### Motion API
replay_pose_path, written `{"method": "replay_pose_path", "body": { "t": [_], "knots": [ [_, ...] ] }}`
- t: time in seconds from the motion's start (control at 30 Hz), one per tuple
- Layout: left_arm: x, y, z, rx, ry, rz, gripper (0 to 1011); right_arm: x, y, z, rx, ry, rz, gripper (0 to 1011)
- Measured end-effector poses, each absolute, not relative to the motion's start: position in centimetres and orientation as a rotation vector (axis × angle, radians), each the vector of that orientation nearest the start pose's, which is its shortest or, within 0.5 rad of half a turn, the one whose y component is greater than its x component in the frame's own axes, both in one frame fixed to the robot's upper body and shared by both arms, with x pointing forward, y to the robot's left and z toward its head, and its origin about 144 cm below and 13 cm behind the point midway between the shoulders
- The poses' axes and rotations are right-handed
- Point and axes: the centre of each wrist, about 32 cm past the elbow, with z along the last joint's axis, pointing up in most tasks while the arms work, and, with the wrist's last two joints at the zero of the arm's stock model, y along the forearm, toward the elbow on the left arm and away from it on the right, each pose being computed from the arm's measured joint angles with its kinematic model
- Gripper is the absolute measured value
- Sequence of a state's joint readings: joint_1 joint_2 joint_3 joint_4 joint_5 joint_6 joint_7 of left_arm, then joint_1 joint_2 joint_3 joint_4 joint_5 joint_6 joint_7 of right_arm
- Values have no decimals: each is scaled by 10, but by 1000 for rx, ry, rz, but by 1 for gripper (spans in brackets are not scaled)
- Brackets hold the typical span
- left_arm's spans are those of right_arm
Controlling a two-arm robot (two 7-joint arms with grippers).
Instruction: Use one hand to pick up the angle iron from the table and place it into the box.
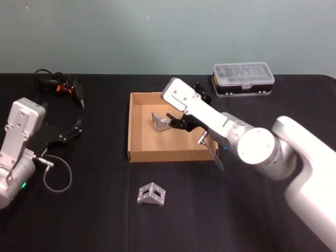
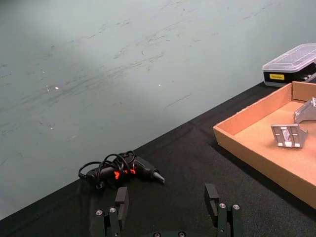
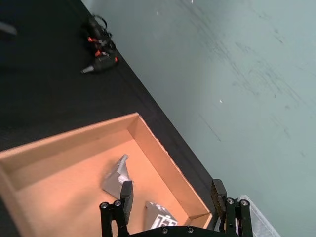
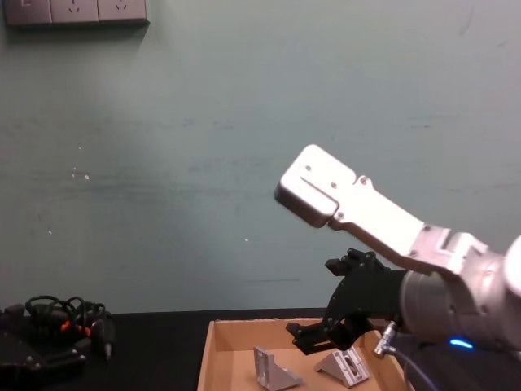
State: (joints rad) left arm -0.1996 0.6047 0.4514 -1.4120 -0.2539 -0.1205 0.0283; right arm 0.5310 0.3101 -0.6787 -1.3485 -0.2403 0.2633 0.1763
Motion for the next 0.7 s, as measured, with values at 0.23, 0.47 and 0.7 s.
{"method": "replay_pose_path", "body": {
  "t": [0.23, 0.47, 0.7],
  "knots": [
    [489, 310, 1140, 304, -285, 1248, 1012, 530, -164, 1216, -565, -468, -899, 1004],
    [489, 310, 1140, 305, -285, 1248, 1011, 510, -180, 1219, -486, -370, -879, 1004],
    [489, 310, 1140, 304, -285, 1248, 1011, 491, -196, 1217, -421, -267, -839, 1004]
  ]
}}
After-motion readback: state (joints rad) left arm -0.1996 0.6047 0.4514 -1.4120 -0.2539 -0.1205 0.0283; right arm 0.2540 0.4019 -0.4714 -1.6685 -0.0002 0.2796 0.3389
